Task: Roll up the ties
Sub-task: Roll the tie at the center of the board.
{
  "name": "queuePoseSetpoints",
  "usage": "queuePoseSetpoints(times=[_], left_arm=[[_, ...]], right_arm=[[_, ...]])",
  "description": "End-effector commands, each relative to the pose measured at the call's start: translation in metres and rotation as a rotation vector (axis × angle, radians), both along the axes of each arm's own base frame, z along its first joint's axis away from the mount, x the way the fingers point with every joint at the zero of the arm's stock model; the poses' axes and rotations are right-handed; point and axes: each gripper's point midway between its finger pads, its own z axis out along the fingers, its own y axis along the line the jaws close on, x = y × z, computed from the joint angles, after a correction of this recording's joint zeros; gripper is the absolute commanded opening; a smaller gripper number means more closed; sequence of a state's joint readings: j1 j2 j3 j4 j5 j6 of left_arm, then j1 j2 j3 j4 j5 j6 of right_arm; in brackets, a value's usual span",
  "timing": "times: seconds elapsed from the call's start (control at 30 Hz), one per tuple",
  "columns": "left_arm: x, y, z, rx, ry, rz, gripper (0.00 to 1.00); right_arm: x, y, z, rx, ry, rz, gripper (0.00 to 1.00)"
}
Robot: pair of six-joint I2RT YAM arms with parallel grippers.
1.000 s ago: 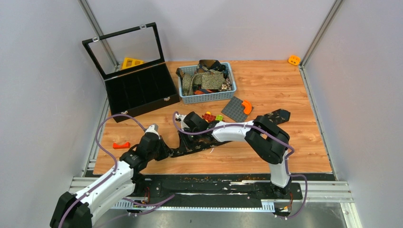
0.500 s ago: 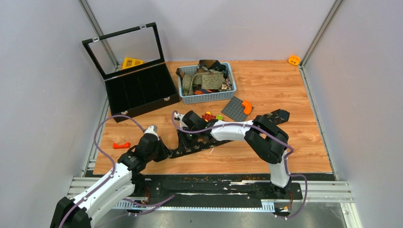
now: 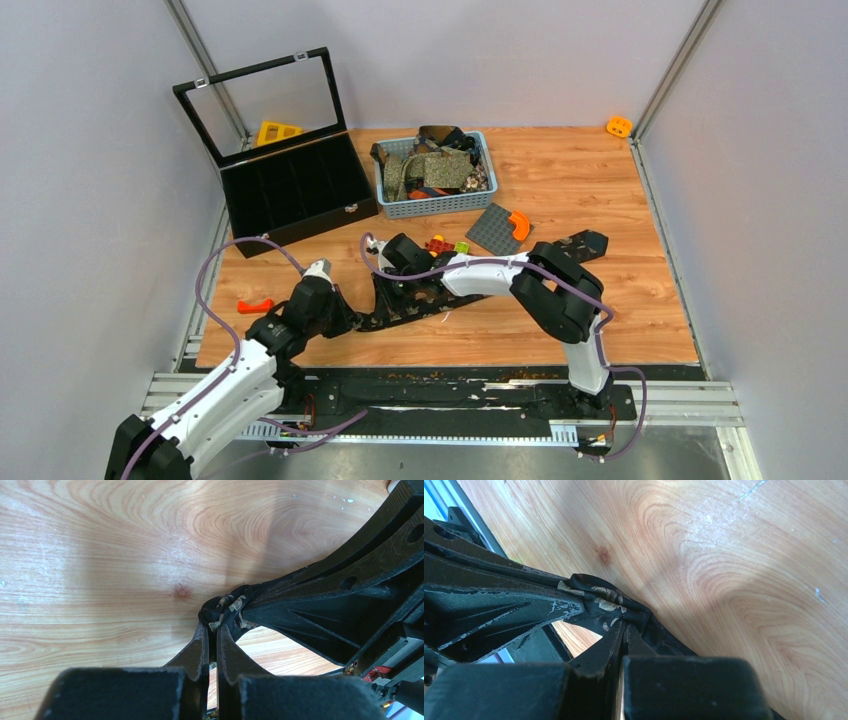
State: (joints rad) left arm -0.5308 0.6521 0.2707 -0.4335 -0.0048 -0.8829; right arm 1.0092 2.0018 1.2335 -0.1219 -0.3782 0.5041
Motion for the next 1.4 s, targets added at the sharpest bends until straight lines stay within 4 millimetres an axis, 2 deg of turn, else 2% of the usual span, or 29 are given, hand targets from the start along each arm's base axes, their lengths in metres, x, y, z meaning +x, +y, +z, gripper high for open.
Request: queuePoseSetpoints(times=[0.0,0.7,1.17,1.37], left_arm=[[0.006,-0.003,0.018,-0.003,-0.032,-0.012,0.0],[0.012,-0.011,0.048,-0.015,-0.045,-0.045,0.0],[0.014,-0.009,0.06,0.009,-0.063,-0.055,0.0],[0.014,-0.01,0.055,0.032,-0.041,-0.085,0.0]], right_arm=[[-0.002,0.008,-0.008,0.003,0.005,0.004,0.0],[-0.013,0.031,-0.001,0.046,0.03,0.054,0.0],[-0.021,0.045,0.005,0.088,0.045,0.071,0.0],[-0.024,0.051,0.012,0.126,0.045,0.079,0.0]])
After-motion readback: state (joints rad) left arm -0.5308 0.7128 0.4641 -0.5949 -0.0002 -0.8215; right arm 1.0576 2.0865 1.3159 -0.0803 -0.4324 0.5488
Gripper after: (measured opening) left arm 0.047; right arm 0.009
